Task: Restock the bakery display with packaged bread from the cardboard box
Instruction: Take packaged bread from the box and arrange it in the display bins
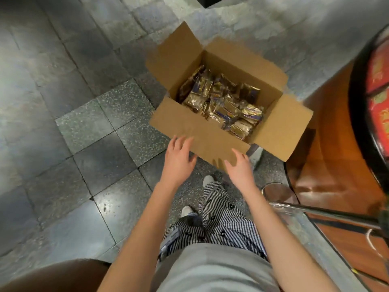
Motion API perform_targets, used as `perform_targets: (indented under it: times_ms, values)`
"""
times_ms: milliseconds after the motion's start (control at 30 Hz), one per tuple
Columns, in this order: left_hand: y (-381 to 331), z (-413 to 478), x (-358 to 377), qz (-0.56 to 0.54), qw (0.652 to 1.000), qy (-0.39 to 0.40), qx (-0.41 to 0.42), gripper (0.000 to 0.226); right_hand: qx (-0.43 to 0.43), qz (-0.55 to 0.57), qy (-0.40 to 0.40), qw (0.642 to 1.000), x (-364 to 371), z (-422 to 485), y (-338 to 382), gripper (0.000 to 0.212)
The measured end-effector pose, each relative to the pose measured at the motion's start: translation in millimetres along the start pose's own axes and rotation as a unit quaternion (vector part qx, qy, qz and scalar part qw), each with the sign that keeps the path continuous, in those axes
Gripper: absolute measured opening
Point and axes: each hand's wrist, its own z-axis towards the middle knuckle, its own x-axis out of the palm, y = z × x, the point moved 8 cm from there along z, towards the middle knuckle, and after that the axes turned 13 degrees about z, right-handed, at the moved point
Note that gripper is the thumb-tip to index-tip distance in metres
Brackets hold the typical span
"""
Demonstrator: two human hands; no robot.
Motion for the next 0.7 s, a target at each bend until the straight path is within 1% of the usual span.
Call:
perform_targets:
  times_ms: [167, 333, 467, 567, 700]
  values:
    - [-14, 66, 11, -0.001, 0.998, 0.051, 0.023, 0.053, 0.039, 0.022, -0.017, 0.999, -9, 62, 7, 0.056]
    - [-28, 147, 20, -0.006, 0.995, 0.094, 0.016, 0.055, 0.075, 0.028, -0.031, 0.996, -31, 144, 10, 0.053]
    - [-46, 216, 39, -0.008, 0.991, 0.134, 0.024, 0.057, 0.111, 0.010, -0.041, 0.993, -54, 205, 3, 0.052]
    - [-57, 264, 62, -0.010, 0.987, 0.159, 0.028, 0.052, 0.134, -0.007, -0.041, 0.990, -65, 248, -5, 0.053]
    - [-75, 315, 99, -0.005, 0.975, 0.219, 0.022, 0.055, 0.157, -0.057, -0.040, 0.985, -81, 302, -19, 0.055]
